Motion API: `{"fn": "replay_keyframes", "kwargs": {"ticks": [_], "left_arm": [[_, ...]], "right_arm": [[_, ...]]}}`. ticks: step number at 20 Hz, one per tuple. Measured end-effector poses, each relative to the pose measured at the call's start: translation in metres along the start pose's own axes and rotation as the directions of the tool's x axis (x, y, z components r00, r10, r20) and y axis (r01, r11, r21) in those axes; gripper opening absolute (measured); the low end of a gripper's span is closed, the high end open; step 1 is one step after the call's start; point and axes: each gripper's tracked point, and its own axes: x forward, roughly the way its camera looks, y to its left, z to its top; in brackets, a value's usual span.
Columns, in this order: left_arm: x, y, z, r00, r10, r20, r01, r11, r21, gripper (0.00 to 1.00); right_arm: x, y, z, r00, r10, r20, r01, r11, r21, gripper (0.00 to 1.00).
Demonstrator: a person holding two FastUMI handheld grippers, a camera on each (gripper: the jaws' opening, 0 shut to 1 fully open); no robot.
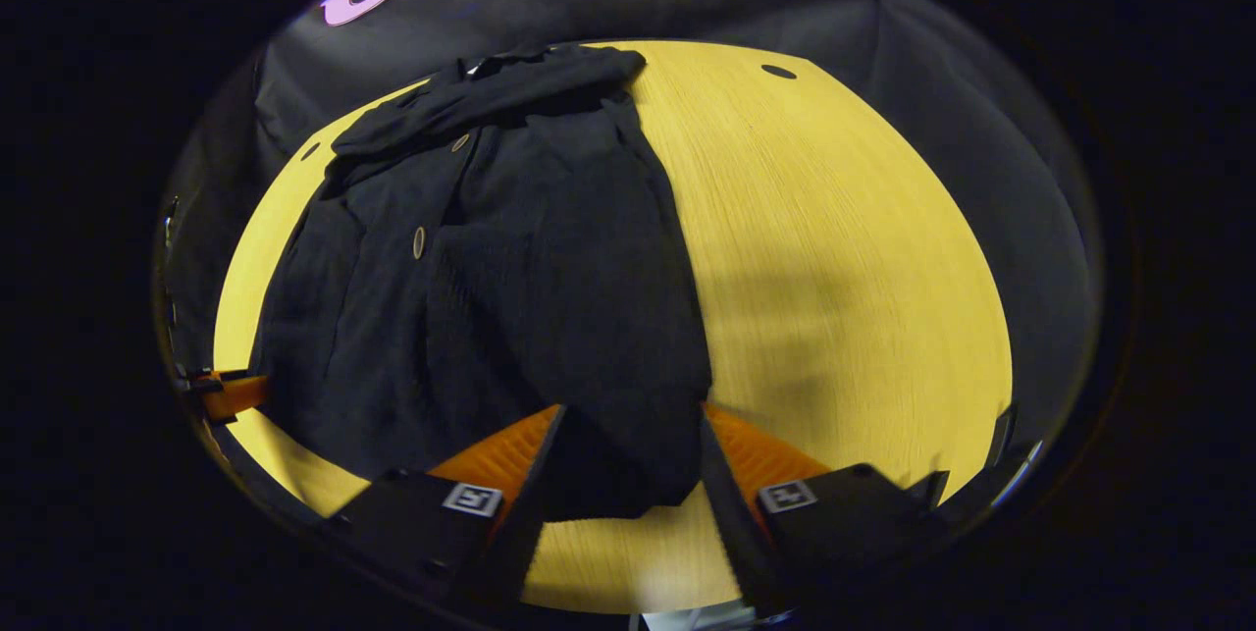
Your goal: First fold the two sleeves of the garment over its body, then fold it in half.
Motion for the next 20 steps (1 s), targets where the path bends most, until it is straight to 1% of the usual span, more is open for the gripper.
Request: {"fn": "replay_keyframes", "kwargs": {"ticks": [2,3,4,5,6,7,8,12,16,20], "left_arm": [[0.001,-0.005,0.000,1.000,0.009,0.004,-0.009,1.000,0.018,0.11],[0.001,-0.009,0.002,1.000,-0.001,0.016,0.001,0.999,0.040,0.02],[0.000,-0.014,0.003,1.000,-0.024,0.019,0.023,0.998,0.055,0.00],[0.001,-0.018,0.004,0.998,-0.056,0.024,0.054,0.997,0.056,0.00],[0.000,-0.021,0.004,0.996,-0.087,0.020,0.086,0.995,0.047,0.00],[0.000,-0.022,0.004,0.994,-0.113,0.007,0.112,0.993,0.027,0.00],[-0.003,-0.021,0.005,0.993,-0.121,-0.003,0.121,0.993,0.004,0.00],[-0.026,-0.017,0.047,0.987,-0.138,0.080,0.140,0.990,-0.024,0.00],[-0.045,-0.017,0.096,0.976,-0.161,0.149,0.167,0.986,-0.025,0.00],[-0.058,-0.017,0.147,0.960,-0.164,0.227,0.163,0.986,0.024,0.00]], "right_arm": [[0.000,0.009,0.002,0.999,0.030,-0.011,-0.030,1.000,0.000,0.40],[0.001,0.011,0.003,0.999,0.032,-0.014,-0.032,0.999,-0.004,0.25],[0.000,0.011,0.004,0.999,0.035,-0.013,-0.035,0.999,-0.012,0.11],[-0.001,0.013,0.005,0.999,0.044,-0.007,-0.044,0.999,-0.021,0.05],[0.001,0.016,0.004,0.997,0.071,-0.010,-0.072,0.997,-0.032,0.03],[0.001,0.017,0.005,0.997,0.080,-0.013,-0.080,0.996,-0.024,0.03],[-0.001,0.018,0.005,0.996,0.087,-0.022,-0.088,0.996,-0.014,0.03],[-0.024,0.026,0.031,0.990,0.134,0.033,-0.135,0.990,0.044,0.02],[-0.050,0.036,0.077,0.979,0.172,0.111,-0.178,0.983,0.045,0.02],[-0.075,0.049,0.134,0.956,0.211,0.204,-0.218,0.976,0.010,0.02]]}}
